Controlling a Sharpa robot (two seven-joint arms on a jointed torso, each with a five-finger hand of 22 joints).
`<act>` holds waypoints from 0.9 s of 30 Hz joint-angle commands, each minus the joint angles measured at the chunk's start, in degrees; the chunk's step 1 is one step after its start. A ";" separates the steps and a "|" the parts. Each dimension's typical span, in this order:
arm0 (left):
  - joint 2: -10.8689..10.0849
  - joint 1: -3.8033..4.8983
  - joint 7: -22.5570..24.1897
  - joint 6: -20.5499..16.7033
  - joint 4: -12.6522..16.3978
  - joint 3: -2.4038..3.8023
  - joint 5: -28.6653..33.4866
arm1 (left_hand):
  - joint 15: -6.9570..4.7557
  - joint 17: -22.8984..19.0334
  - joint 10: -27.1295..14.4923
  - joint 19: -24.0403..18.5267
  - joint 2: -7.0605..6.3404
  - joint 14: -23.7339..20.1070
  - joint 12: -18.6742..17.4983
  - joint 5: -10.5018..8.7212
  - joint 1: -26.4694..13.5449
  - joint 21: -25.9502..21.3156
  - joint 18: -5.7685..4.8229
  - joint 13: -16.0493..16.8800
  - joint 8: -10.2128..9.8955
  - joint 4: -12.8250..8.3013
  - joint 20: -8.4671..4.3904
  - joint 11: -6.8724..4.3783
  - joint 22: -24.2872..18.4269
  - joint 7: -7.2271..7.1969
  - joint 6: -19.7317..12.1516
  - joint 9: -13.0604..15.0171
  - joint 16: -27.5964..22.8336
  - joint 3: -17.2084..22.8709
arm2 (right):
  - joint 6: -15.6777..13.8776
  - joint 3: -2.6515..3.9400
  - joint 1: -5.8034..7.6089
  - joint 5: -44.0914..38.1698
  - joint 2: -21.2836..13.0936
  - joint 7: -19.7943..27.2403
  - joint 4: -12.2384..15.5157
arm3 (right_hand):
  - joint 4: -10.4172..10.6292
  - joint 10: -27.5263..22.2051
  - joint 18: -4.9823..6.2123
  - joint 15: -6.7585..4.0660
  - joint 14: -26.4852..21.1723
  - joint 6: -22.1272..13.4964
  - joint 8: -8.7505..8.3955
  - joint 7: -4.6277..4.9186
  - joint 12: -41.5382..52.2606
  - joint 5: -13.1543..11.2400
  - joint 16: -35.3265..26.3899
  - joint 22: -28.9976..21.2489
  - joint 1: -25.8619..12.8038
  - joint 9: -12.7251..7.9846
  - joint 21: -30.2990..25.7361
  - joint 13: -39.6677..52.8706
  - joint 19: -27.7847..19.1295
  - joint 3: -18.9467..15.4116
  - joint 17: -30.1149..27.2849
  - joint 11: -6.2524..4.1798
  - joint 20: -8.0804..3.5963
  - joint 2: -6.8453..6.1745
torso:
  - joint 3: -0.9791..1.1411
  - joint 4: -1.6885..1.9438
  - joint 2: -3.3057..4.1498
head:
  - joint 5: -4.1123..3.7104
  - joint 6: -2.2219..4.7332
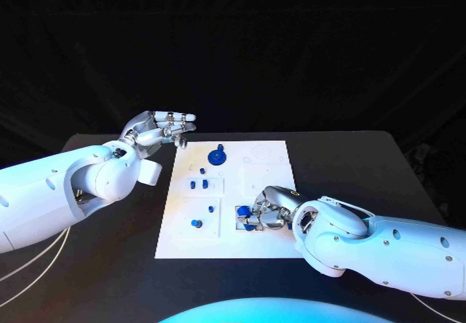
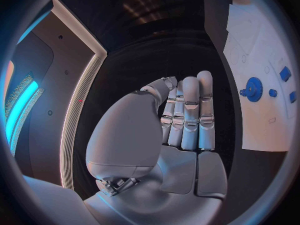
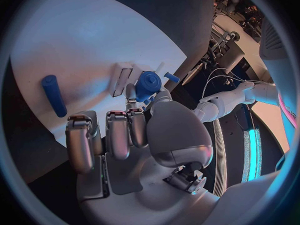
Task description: Assemble the parts on the task board
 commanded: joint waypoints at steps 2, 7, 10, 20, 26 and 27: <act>0.08 0.03 0.30 1.04 0.18 0.03 0.03 | 0.07 -0.09 -0.34 0.15 0.21 -0.40 0.35 -0.12 -0.38 -0.30 0.77 0.09 -0.32 -0.11 0.25 -0.05 -0.06 0.08 -0.23 -0.05 -0.27 -0.07 | 1.35 0.00 -0.05 -0.23 0.38 -0.36 -0.31 | 0.01 0.24 -0.37 -0.50 4.42 0.73 0.19 -0.42 -0.41 -1.57 0.26 15.07 -1.29 0.71 0.20 5.95 6.07 -0.99 6.19 -0.42 -0.38 0.20 | 0.01 -0.03 0.00 | -0.02 0.01; 0.07 0.03 0.26 1.08 0.19 0.03 0.03 | 0.07 -0.09 -0.34 0.15 0.21 -0.40 0.35 -0.12 -0.38 -0.30 0.77 0.09 -0.32 -0.11 0.25 -0.05 -0.06 0.08 -0.23 -0.05 -0.27 -0.07 | 0.57 0.00 -0.05 -0.79 0.59 -0.38 -0.60 | 0.01 0.12 -0.37 -0.53 4.37 0.72 0.05 -0.44 -0.90 -9.83 0.12 15.07 -5.59 2.02 0.20 5.82 6.07 -3.65 5.96 -0.44 -0.45 0.56 | 0.03 0.00 -0.06 | -0.01 0.00; 0.02 0.03 0.22 1.07 0.20 0.03 0.03 | 0.07 -0.09 -0.34 0.15 0.21 -0.40 0.35 -0.12 -0.38 -0.30 0.77 0.09 -0.32 -0.11 0.25 -0.05 -0.06 0.08 -0.23 -0.05 -0.27 -0.07 | -0.56 0.00 -0.05 -1.39 0.64 -0.33 -0.62 | 0.15 -0.79 -0.37 -0.41 4.27 0.32 -0.25 -0.27 -2.60 -13.84 -0.13 15.07 -9.16 2.67 0.20 4.61 6.07 -5.14 5.60 -0.28 -0.37 -0.31 | 0.02 -0.03 -0.04 | 0.06 0.02; -0.11 0.03 0.16 1.06 0.26 0.03 0.03 | 0.08 -0.13 -0.44 0.17 0.31 -0.42 0.41 -0.09 -0.46 -0.37 0.77 0.10 -0.33 -0.15 0.27 -0.05 -0.10 0.09 -0.29 -0.08 -0.25 -0.07 | -3.04 0.00 -0.10 -3.03 -0.06 0.00 0.49 | 0.09 -0.93 -0.37 -0.28 4.30 0.08 -0.74 -0.16 -3.24 -15.26 -0.09 15.07 -14.28 4.38 0.20 4.51 6.07 -1.49 5.75 -0.16 -0.20 -2.29 | 0.02 0.00 -0.02 | 0.16 -0.03; -0.23 0.03 0.17 1.04 0.27 0.03 0.03 | 0.08 -0.13 -0.44 0.17 0.31 -0.42 0.41 -0.09 -0.46 -0.37 0.77 0.10 -0.33 -0.15 0.27 -0.05 -0.10 0.09 -0.29 -0.08 -0.25 -0.07 | -3.72 0.00 -0.25 -3.72 -1.54 0.37 2.21 | -1.21 -0.39 -0.37 -0.45 4.39 0.46 -0.99 -0.41 -2.65 -7.64 0.15 15.07 -7.76 5.53 0.20 5.21 6.07 0.03 6.14 -0.35 -0.34 -0.96 | 0.02 -0.04 -0.07 | 0.27 -0.14; -0.25 0.03 0.16 1.04 0.28 0.03 0.03 | 0.08 -0.13 -0.44 0.17 0.31 -0.42 0.41 -0.09 -0.46 -0.37 0.77 0.10 -0.33 -0.15 0.27 -0.05 -0.10 0.09 -0.29 -0.08 -0.25 -0.07 | -3.62 0.00 -0.26 -3.80 -1.78 0.40 2.46 | -1.60 -0.31 -0.37 -0.48 4.40 0.52 -1.05 -0.45 -2.56 -6.53 0.17 15.07 -6.13 5.74 0.20 5.32 6.07 0.41 6.16 -0.42 -0.38 -0.55 | 0.02 -0.05 -0.06 | 0.29 -0.14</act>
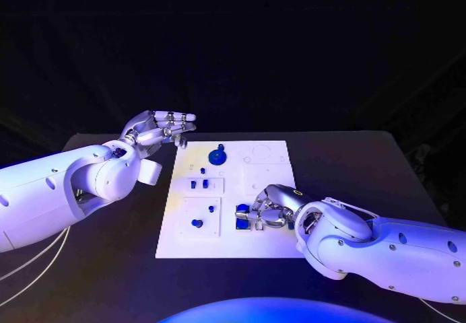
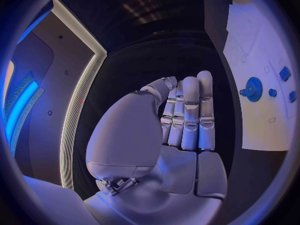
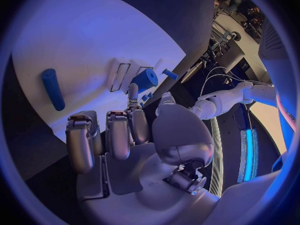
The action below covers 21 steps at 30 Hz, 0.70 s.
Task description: Assemble the parts on the task board
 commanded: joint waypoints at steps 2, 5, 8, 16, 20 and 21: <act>-0.06 0.03 0.24 0.97 0.19 0.03 0.03 | 0.08 -0.06 -0.46 0.18 0.33 -0.43 0.20 -0.08 -0.47 -0.39 0.78 0.06 -0.33 -0.17 0.27 -0.04 -0.06 0.09 -0.30 -0.09 -0.25 -0.07 | -0.94 0.00 -0.11 -1.91 -0.74 0.42 0.91 | -2.11 0.54 -0.37 -0.38 4.20 0.33 -0.44 -0.31 0.44 2.94 0.24 15.09 5.79 0.56 0.24 5.58 5.98 1.48 6.24 -0.41 -0.35 0.73 | 0.01 -0.02 0.02 | 0.11 -0.08; -0.09 0.03 0.24 0.96 0.18 0.03 0.03 | 0.08 -0.06 -0.47 0.18 0.36 -0.43 0.21 -0.07 -0.46 -0.40 0.78 0.06 -0.33 -0.18 0.27 -0.05 -0.07 0.09 -0.31 -0.10 -0.25 -0.05 | -0.29 0.00 -0.16 -2.15 -0.99 0.45 1.08 | -4.17 0.78 -0.37 -0.50 4.22 0.50 -0.57 -0.41 0.76 1.99 0.32 15.09 10.12 0.97 0.24 5.92 5.98 2.56 6.36 -0.54 -0.48 0.94 | -0.01 -0.07 -0.02 | 0.17 -0.11; -0.07 0.03 0.24 0.98 0.17 0.03 0.03 | 0.08 -0.06 -0.47 0.18 0.36 -0.43 0.21 -0.07 -0.46 -0.40 0.78 0.06 -0.33 -0.18 0.27 -0.05 -0.07 0.09 -0.31 -0.10 -0.25 -0.05 | -0.06 0.00 -0.18 -2.25 -0.81 0.43 0.82 | -4.95 0.92 -0.37 -0.56 4.24 0.62 -0.72 -0.50 0.94 -0.01 0.39 15.09 11.88 1.18 0.24 6.13 5.98 3.25 6.48 -0.62 -0.53 1.25 | 0.00 0.00 -0.01 | 0.09 -0.14; 0.06 0.03 0.20 1.00 0.10 0.03 0.03 | 0.07 -0.08 -0.49 0.19 0.44 -0.44 0.24 -0.05 -0.44 -0.42 0.78 0.06 -0.32 -0.21 0.28 -0.05 -0.08 0.09 -0.31 -0.10 -0.24 0.00 | 0.78 0.00 -0.19 -2.34 0.29 0.37 -0.37 | -5.08 1.18 -0.37 -0.61 4.29 0.88 -0.79 -0.62 1.33 0.15 0.51 15.09 12.48 1.31 0.24 6.47 5.98 3.65 6.68 -0.71 -0.57 1.61 | 0.01 0.10 0.04 | 0.07 -0.11; 0.04 0.03 0.16 0.94 0.12 0.03 0.03 | 0.07 -0.08 -0.49 0.19 0.44 -0.44 0.24 -0.05 -0.44 -0.42 0.78 0.06 -0.32 -0.21 0.28 -0.05 -0.08 0.09 -0.31 -0.10 -0.24 0.00 | 1.12 0.00 -0.19 -2.35 0.75 0.32 -0.94 | -5.41 1.20 -0.37 -0.66 4.29 0.94 -0.86 -0.69 1.32 0.10 0.52 15.09 13.05 1.37 0.24 6.49 5.98 3.82 6.69 -0.78 -0.60 1.48 | -0.03 0.00 0.07 | 0.16 -0.20; 0.03 0.03 0.15 0.93 0.12 0.03 0.03 | 0.07 -0.08 -0.49 0.19 0.44 -0.44 0.24 -0.05 -0.44 -0.42 0.78 0.06 -0.32 -0.21 0.28 -0.05 -0.08 0.09 -0.31 -0.10 -0.24 0.00 | 1.20 0.00 -0.18 -2.36 0.85 0.29 -1.08 | -5.50 1.20 -0.37 -0.67 4.28 0.95 -0.89 -0.70 1.31 0.09 0.51 15.09 13.22 1.39 0.24 6.48 5.98 3.88 6.68 -0.79 -0.61 1.47 | -0.03 -0.03 0.06 | 0.15 -0.23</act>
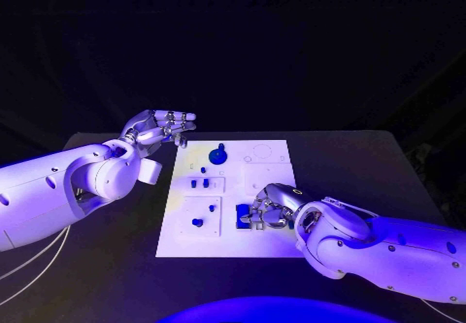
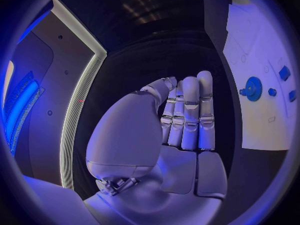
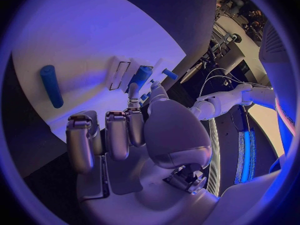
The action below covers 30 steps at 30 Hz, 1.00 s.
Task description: Assemble the parts on the task board
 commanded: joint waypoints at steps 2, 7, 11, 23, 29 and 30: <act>0.06 0.03 0.19 0.92 0.13 0.03 0.03 | 0.07 -0.09 -0.49 0.19 0.22 -0.44 0.24 -0.05 -0.21 -0.16 0.79 0.07 -0.32 -0.21 0.27 -0.05 -0.09 0.09 -0.31 -0.05 -0.24 0.00 | 1.26 0.00 -0.04 -0.89 0.36 0.12 -0.55 | -0.37 0.63 -0.38 -0.50 4.49 0.31 -0.39 -0.06 -0.40 0.10 0.30 15.10 1.07 0.10 0.25 6.09 6.20 0.22 6.65 -0.23 -0.41 0.23 | -0.03 -0.09 0.01 | 0.05 -0.15; 0.07 0.03 0.14 0.97 0.14 0.03 0.03 | 0.07 -0.09 -0.49 0.19 0.22 -0.44 0.24 -0.05 -0.21 -0.16 0.79 0.07 -0.32 -0.21 0.27 -0.05 -0.09 0.09 -0.31 -0.05 -0.24 0.00 | 1.46 0.00 -0.03 -0.91 0.19 0.11 -0.58 | -0.78 0.68 -0.38 -0.55 4.49 0.33 -0.54 -0.11 -0.36 0.08 0.31 15.10 1.80 0.16 0.25 6.17 6.20 0.51 6.67 -0.29 -0.46 0.17 | 0.02 0.00 0.00 | 0.00 -0.23; 0.04 0.03 0.13 0.94 0.09 0.03 0.03 | 0.07 -0.09 -0.49 0.19 0.22 -0.44 0.24 -0.05 -0.21 -0.16 0.79 0.07 -0.32 -0.21 0.27 -0.05 -0.09 0.09 -0.31 -0.05 -0.24 0.00 | 1.50 0.00 -0.03 -0.90 -0.09 0.18 -0.19 | -1.04 0.67 -0.38 -0.56 4.50 0.36 -0.63 -0.09 -0.41 -0.10 0.33 15.10 2.12 0.21 0.25 6.16 6.20 0.47 6.70 -0.29 -0.48 -0.25 | 0.03 -0.11 -0.04 | 0.08 -0.25; 0.04 0.03 0.11 0.97 -0.06 0.02 0.03 | 0.07 -0.09 -0.49 0.19 0.22 -0.44 0.24 -0.05 -0.21 -0.16 0.79 0.07 -0.32 -0.21 0.27 -0.05 -0.09 0.09 -0.31 -0.05 -0.24 0.00 | -3.01 0.04 0.98 1.39 -6.12 3.27 3.06 | -1.05 0.14 -0.38 -0.07 4.34 -1.81 -3.18 0.95 -1.43 -0.01 -0.10 15.10 2.79 -1.07 0.25 5.59 6.20 0.78 6.05 0.45 -0.24 -0.24 | 0.01 -0.12 -0.12 | -0.17 0.04; 0.01 0.02 0.11 0.97 -0.12 -0.03 0.03 | 0.07 -0.09 -0.49 0.19 0.22 -0.44 0.24 -0.05 -0.21 -0.16 0.79 0.07 -0.32 -0.21 0.27 -0.05 -0.09 0.09 -0.31 -0.05 -0.24 0.00 | -2.99 0.03 2.44 1.68 -12.01 5.19 4.30 | -1.39 0.03 -0.38 1.23 4.35 -1.14 -9.17 2.49 -1.89 -0.45 -0.07 15.10 4.45 -7.43 0.25 5.54 6.20 1.46 6.14 1.92 0.94 -0.37 | -0.02 -0.31 -0.16 | -0.99 0.28; -0.01 0.02 0.10 0.98 -0.11 -0.03 0.03 | 0.07 -0.09 -0.49 0.19 0.22 -0.44 0.24 -0.05 -0.21 -0.16 0.79 0.07 -0.32 -0.21 0.27 -0.05 -0.09 0.09 -0.31 -0.05 -0.24 0.00 | -2.78 0.02 2.51 1.30 -12.63 5.23 4.35 | -1.37 0.06 -0.38 1.20 4.36 -0.96 -9.36 2.51 -1.85 -0.49 -0.04 15.10 4.46 -7.70 0.25 5.57 6.20 1.48 6.18 1.90 0.99 -0.35 | -0.02 -0.36 -0.17 | -1.04 0.27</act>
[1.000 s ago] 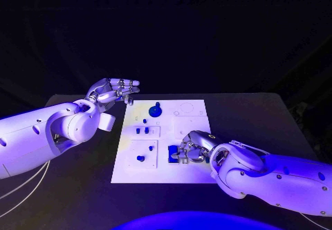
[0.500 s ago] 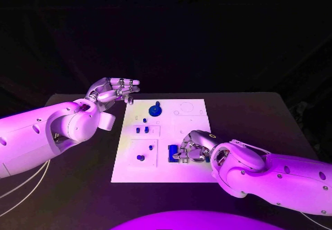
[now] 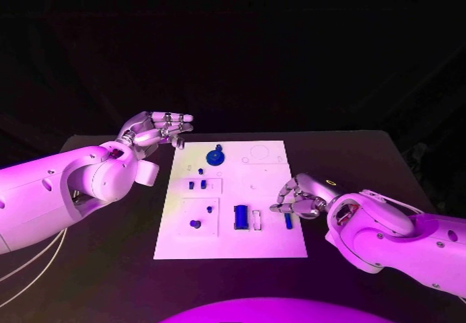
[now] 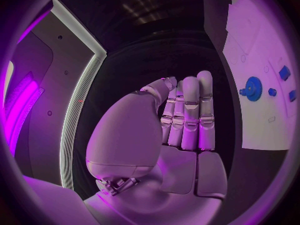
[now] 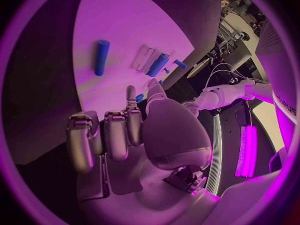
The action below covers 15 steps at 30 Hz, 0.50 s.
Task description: Assemble the parts on the task board
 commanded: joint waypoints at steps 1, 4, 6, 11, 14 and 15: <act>0.03 0.02 0.27 0.95 0.07 0.01 0.03 | 0.07 -0.09 -0.50 0.19 0.22 -0.44 0.24 -0.05 -0.21 -0.16 0.79 0.08 -0.32 -0.21 0.28 -0.05 -0.10 0.09 -0.31 -0.05 -0.24 0.00 | -0.62 -0.06 0.13 -0.52 -1.61 2.54 0.32 | 0.12 0.10 -0.38 0.26 4.28 0.66 -0.66 0.02 -0.13 -0.20 0.00 15.07 0.82 -0.91 0.25 0.51 5.98 0.40 6.27 0.20 0.36 0.35 | -0.01 -0.22 0.00 | -0.47 0.05; 0.02 0.02 0.26 0.98 0.08 -0.01 0.03 | 0.07 -0.09 -0.50 0.19 0.22 -0.44 0.24 -0.05 -0.21 -0.16 0.79 0.08 -0.32 -0.21 0.28 -0.05 -0.10 0.09 -0.31 -0.05 -0.24 0.00 | 0.45 -0.16 0.03 -2.51 -3.09 2.05 0.26 | 0.05 0.28 -0.38 0.14 4.32 1.91 -0.95 -0.24 0.08 -0.22 0.13 15.07 1.05 -1.73 0.25 0.70 5.98 0.51 6.47 0.00 0.34 0.34 | 0.00 -0.21 -0.01 | -0.86 0.08; 0.03 0.02 0.26 1.04 0.06 -0.02 0.03 | 0.07 -0.09 -0.50 0.19 0.22 -0.44 0.24 -0.05 -0.21 -0.16 0.79 0.08 -0.32 -0.21 0.28 -0.05 -0.10 0.09 -0.31 -0.05 -0.24 0.00 | 1.52 -0.26 -0.55 -3.90 -3.82 1.06 0.11 | 0.13 0.32 -0.38 0.03 4.32 2.83 -0.99 -0.45 0.06 -0.29 0.14 15.07 0.96 -2.12 0.25 0.72 5.98 0.43 6.49 -0.15 0.29 0.18 | -0.05 -0.13 -0.04 | -1.15 0.08; 0.05 0.01 0.25 1.12 0.02 -0.05 0.03 | 0.07 -0.09 -0.50 0.19 0.22 -0.44 0.24 -0.05 -0.21 -0.16 0.79 0.08 -0.32 -0.21 0.28 -0.05 -0.10 0.09 -0.31 -0.05 -0.24 0.00 | 2.83 -0.34 -1.81 -4.87 -3.93 -0.67 -0.30 | 0.35 0.20 -0.38 -0.21 4.31 4.13 -0.76 -0.82 -0.27 0.47 0.11 15.07 0.59 -2.21 0.25 0.57 5.98 0.12 6.46 -0.45 0.12 -0.33 | -0.03 -0.12 -0.05 | -1.20 0.07; 0.06 0.00 0.25 1.16 0.00 -0.07 0.03 | 0.07 -0.09 -0.50 0.19 0.22 -0.44 0.24 -0.05 -0.21 -0.16 0.79 0.08 -0.32 -0.21 0.28 -0.05 -0.10 0.09 -0.31 -0.05 -0.24 0.00 | 3.18 -0.36 -2.25 -5.15 -3.62 -1.16 -0.56 | 0.60 0.21 -0.38 -0.28 4.31 4.50 -0.66 -0.92 -0.29 0.51 0.13 15.07 0.22 -2.14 0.25 0.58 5.98 -0.09 6.48 -0.53 0.06 -0.55 | -0.06 0.00 -0.05 | -1.33 0.08; 0.06 -0.01 0.25 1.16 -0.01 -0.08 0.03 | 0.07 -0.09 -0.50 0.19 0.22 -0.44 0.24 -0.05 -0.21 -0.16 0.79 0.08 -0.32 -0.21 0.28 -0.05 -0.10 0.09 -0.31 -0.05 -0.24 0.00 | 3.37 -0.36 -2.40 -5.31 -3.46 -1.32 -0.70 | 0.67 0.20 -0.38 -0.30 4.31 4.61 -0.63 -0.95 -0.31 0.53 0.13 15.07 0.13 -2.11 0.25 0.57 5.98 -0.14 6.49 -0.56 0.04 -0.59 | -0.08 0.03 -0.05 | -1.35 0.11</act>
